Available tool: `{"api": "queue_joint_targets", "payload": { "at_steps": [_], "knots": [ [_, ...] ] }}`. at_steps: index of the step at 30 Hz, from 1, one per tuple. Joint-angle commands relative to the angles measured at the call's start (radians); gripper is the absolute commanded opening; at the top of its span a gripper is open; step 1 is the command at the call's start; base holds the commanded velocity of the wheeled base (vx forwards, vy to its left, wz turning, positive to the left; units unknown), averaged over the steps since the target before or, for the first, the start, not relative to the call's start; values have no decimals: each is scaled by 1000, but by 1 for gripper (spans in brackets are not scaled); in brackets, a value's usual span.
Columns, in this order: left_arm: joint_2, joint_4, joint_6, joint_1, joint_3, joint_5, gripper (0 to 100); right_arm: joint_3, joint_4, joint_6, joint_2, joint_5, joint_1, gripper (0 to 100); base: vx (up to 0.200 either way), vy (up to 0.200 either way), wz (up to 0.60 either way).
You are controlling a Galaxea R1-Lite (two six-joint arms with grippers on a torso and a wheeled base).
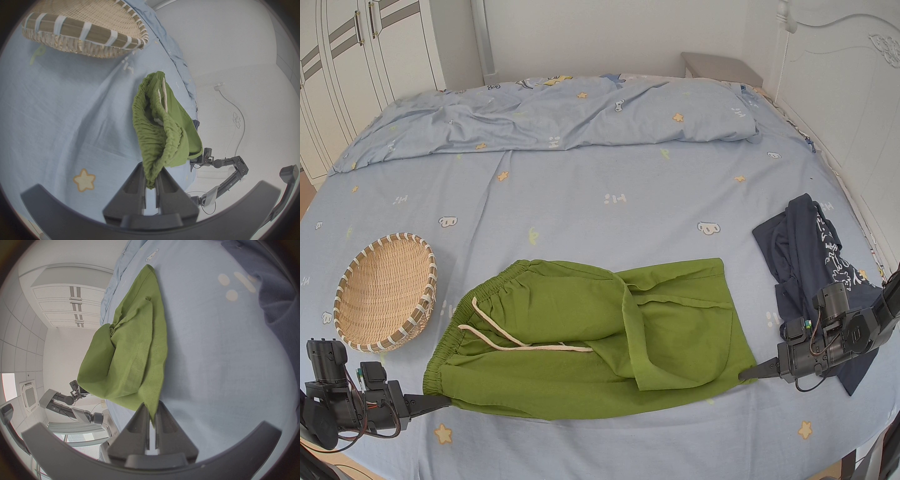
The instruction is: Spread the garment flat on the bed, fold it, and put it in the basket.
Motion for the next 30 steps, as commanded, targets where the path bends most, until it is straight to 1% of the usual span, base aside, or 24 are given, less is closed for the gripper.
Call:
{"api": "queue_joint_targets", "payload": {
  "at_steps": [1,6,8,11,14,16,18,19,20,21,22,23,24,26,27,28,30],
  "knots": [
    [0,0,-1,37,-2,1,0,4,0,0,1,1,-8,0,0,0,0],
    [-5,9,-1,29,5,-1,0,16,12,3,-30,1,-17,0,0,0,0],
    [-6,10,-1,24,12,1,0,47,24,5,-94,0,-12,0,0,0,0],
    [-2,18,1,23,12,1,0,82,93,9,-200,-8,-6,0,0,0,0],
    [-6,64,19,23,12,1,0,93,184,-1,-263,-11,-14,0,0,0,0],
    [-11,115,57,21,12,1,0,102,233,-11,-287,-17,-18,0,0,0,0],
    [-11,173,123,14,12,2,0,125,257,-24,-303,-31,-20,0,0,0,0],
    [-11,173,123,14,12,2,0,125,257,-24,-303,-31,-20,0,0,0,0],
    [-9,228,195,18,8,4,0,158,254,-34,-306,-57,-20,0,0,0,0],
    [-8,257,232,21,4,8,0,176,251,-35,-306,-75,-18,0,0,0,0],
    [-6,270,246,21,2,12,0,182,250,-37,-306,-85,-17,0,0,0,0],
    [-2,309,291,23,-2,21,0,208,244,-38,-303,-111,-14,0,0,0,0],
    [-2,317,300,23,-2,22,0,213,242,-40,-303,-114,-14,0,0,0,0],
    [-6,365,346,24,-7,55,0,251,214,-46,-300,-131,-6,0,0,0,0],
    [-6,365,346,24,-7,55,0,253,211,-46,-300,-132,-6,0,0,0,0],
    [-9,394,367,24,-7,73,0,277,184,-44,-300,-134,-3,0,0,0,0],
    [-12,418,390,30,-7,79,0,291,170,-44,-300,-135,-1,0,0,0,0]
  ]
}}
